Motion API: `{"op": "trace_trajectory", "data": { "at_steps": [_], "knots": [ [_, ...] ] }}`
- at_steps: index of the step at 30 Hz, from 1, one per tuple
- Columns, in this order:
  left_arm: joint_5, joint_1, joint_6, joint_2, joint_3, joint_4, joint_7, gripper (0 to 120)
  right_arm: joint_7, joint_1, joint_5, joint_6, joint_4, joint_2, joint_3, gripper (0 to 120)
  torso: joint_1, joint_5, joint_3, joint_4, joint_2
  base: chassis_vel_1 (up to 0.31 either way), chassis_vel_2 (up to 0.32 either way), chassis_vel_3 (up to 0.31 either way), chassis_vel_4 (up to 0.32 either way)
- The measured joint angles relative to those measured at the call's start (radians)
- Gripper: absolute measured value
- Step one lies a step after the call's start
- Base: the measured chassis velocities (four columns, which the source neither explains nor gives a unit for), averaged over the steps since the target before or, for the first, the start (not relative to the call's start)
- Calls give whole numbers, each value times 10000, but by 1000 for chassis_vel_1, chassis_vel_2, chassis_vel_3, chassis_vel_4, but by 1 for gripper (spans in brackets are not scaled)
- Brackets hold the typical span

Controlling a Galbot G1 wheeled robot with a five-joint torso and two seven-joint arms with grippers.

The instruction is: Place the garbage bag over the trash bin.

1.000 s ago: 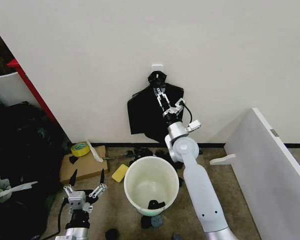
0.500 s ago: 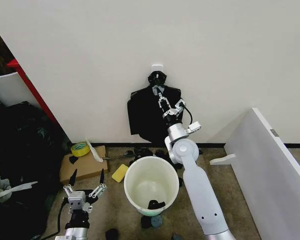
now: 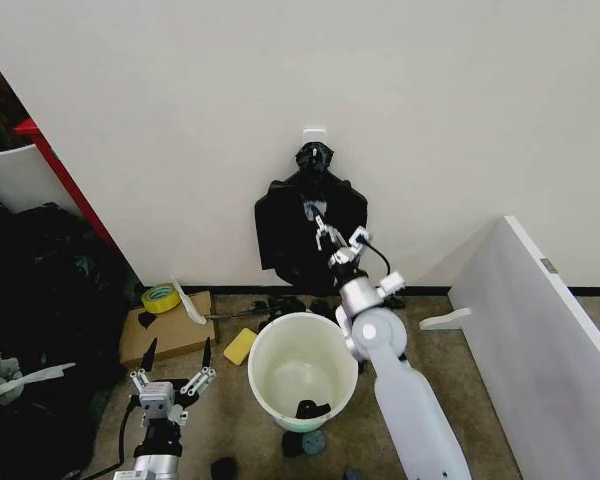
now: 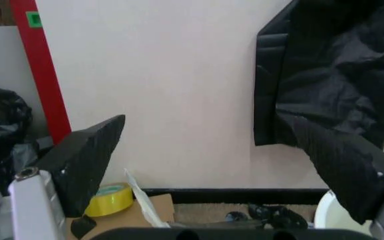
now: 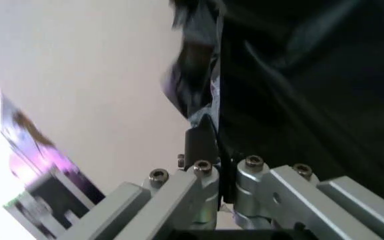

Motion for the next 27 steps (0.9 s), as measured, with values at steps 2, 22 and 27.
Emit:
{"op": "trace_trajectory", "data": {
  "at_steps": [2,22,27],
  "knots": [
    [-23,-44,-7,28,3,62,-2,99,-17,-530,-629,184,418,-223,-118,0,0,-4,0,0,0,0,0,0,0],
    [-56,-242,5,143,105,184,-42,99,-534,-3328,-3058,1234,1912,-1311,-608,0,0,-2,1,0,0,0,0,0,0],
    [-77,-278,4,165,124,259,-51,99,-557,-3981,-4346,1795,2073,-1640,-551,0,0,-3,1,0,0,0,0,0,0]
  ]
}}
